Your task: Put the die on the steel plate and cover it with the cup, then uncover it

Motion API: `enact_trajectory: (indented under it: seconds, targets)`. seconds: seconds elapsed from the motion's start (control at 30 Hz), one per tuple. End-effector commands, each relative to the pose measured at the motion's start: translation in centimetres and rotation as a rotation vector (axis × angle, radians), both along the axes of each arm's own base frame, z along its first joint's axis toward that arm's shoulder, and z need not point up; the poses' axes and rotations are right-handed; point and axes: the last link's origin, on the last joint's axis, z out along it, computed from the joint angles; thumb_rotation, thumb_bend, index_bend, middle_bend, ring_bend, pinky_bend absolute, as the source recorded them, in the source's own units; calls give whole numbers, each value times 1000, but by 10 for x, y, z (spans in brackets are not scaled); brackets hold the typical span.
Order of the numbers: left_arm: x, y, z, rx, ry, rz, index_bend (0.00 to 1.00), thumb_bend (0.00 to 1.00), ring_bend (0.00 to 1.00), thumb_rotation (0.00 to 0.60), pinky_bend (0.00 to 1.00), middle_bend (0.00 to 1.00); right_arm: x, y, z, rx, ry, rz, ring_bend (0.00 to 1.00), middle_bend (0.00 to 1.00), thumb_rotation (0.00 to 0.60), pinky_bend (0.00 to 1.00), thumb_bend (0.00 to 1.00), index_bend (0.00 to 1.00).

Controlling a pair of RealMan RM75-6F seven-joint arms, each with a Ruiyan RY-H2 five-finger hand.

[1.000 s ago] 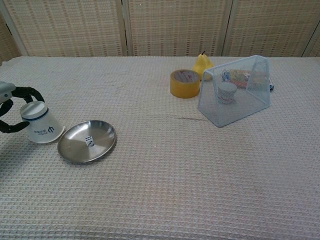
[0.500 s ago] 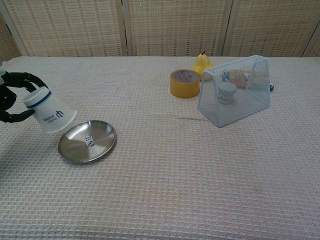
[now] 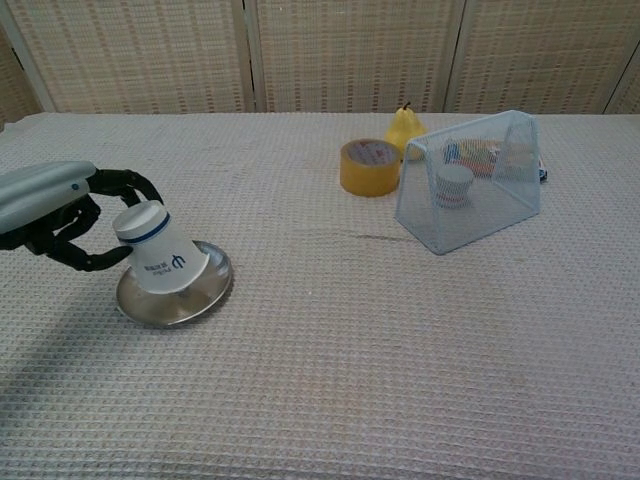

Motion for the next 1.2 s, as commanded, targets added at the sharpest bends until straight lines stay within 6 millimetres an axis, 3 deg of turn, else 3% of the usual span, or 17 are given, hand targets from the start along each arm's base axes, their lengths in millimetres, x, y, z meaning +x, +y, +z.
enact_trajectory:
  seconds: [0.03,0.33,0.73,0.9,1.07,1.2]
  targets:
    - [0,0,-8,16,48,-10,465,452,820,600,991,570,0,0,0,1,1,0,0,0,600,0,199,0]
    - [-1,1,-20,11,96,-21,469,451,820,600,991,574,0,0,-1,3,3,-3,0,0,600,0,199,0]
    - [-11,10,-17,136,235,-35,485,454,830,600,996,594,-1,-1,-1,4,4,-5,0,0,600,0,199,0]
    - [-8,6,-16,121,203,-35,489,456,834,600,996,602,0,0,-1,2,3,-4,0,0,600,0,199,0]
    - [-1,-6,-17,-37,60,16,488,456,835,600,996,603,0,0,-1,5,4,-5,0,0,600,0,199,0]
    - [5,-7,-11,-58,28,-1,486,456,836,600,996,604,0,0,-2,6,4,-5,0,0,600,0,199,0]
